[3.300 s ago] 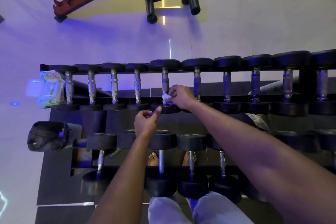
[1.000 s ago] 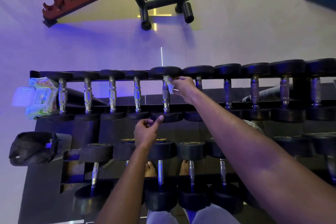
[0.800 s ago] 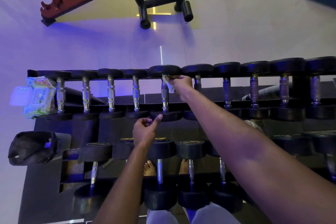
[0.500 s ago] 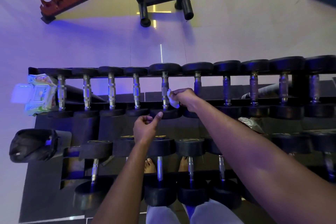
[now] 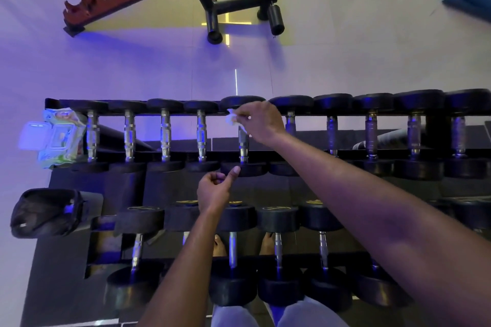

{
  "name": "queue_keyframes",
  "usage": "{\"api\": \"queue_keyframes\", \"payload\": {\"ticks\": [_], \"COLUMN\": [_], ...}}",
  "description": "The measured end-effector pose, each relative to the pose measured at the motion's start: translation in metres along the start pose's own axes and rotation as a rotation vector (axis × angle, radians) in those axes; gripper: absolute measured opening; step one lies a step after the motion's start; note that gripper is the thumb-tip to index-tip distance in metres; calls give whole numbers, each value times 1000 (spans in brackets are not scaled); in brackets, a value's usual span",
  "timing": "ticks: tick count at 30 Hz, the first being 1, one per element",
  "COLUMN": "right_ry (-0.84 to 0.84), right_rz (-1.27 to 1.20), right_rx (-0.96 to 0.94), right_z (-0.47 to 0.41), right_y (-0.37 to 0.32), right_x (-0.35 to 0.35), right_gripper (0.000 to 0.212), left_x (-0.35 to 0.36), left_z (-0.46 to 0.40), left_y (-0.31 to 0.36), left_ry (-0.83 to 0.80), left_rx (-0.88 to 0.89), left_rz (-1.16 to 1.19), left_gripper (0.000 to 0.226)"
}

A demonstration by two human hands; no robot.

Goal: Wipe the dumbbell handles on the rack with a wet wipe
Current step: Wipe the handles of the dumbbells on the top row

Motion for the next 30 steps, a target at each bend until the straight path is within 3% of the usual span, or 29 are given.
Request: {"api": "queue_keyframes", "payload": {"ticks": [4,6,10,13,16,22,30], "right_ry": [-14,-33,-100,-198,-286,-449,-554], "right_rz": [549,662,742,766,753,775,676], "right_rx": [-244,-316,-376,-372,-374,-531,-553], "right_z": [-7,-3,-3,-11,-16,-3,38], "right_y": [-15,-14,-18,-26,-30,-38,-40], "right_x": [12,16,14,15,20,39,62], "right_gripper": [19,32,48,31,21,30,27], "left_x": [4,7,13,15,15,14,14], "left_z": [-2,-3,-2,-2,0,1,1], "left_y": [-5,-5,-4,-2,-1,-3,-7], "left_ry": [-29,-56,-87,-96,-107,-90,-65], "left_rx": [-18,-18,-8,-12,-29,-31,-43], "left_rz": [53,92,150,170,202,226,229], "left_gripper": [77,79,52,39,37,39,39]}}
Point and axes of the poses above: each hand's wrist, its own z-axis away from the middle knuckle, its own x-axis out of the palm, y = z × x, the point moved 7 cm from there along -z, towards the middle knuckle, and after that the axes turned 11 degrees about z, right-handed, at the moved point
